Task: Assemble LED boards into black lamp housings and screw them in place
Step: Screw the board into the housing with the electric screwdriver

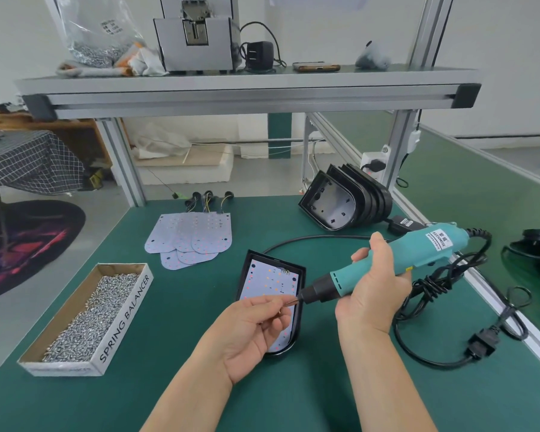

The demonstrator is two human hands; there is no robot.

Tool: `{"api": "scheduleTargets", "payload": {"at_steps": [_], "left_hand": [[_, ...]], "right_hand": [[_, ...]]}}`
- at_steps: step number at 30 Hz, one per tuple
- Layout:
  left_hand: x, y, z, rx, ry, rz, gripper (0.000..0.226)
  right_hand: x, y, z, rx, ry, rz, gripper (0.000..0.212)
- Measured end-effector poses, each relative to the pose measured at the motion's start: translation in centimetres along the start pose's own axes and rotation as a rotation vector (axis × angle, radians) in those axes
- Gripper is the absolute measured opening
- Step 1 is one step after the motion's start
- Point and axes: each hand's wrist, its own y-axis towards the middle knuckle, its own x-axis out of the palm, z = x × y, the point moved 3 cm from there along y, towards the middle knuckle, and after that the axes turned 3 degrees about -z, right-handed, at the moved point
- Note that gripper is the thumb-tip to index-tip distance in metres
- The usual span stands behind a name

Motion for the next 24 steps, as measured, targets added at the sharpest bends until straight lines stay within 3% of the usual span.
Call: {"api": "scheduleTargets", "payload": {"at_steps": [7, 24], "left_hand": [[0.16, 0.22, 0.03, -0.011, -0.017, -0.011, 0.031], [0.49, 0.42, -0.06, 0.03, -0.06, 0.014, 0.005]], "right_hand": [[-0.04, 0.3, -0.09, -0.005, -0.013, -0.001, 0.019], [0.04, 0.6, -0.76, -0.021, 0.011, 0.003, 0.018]]}}
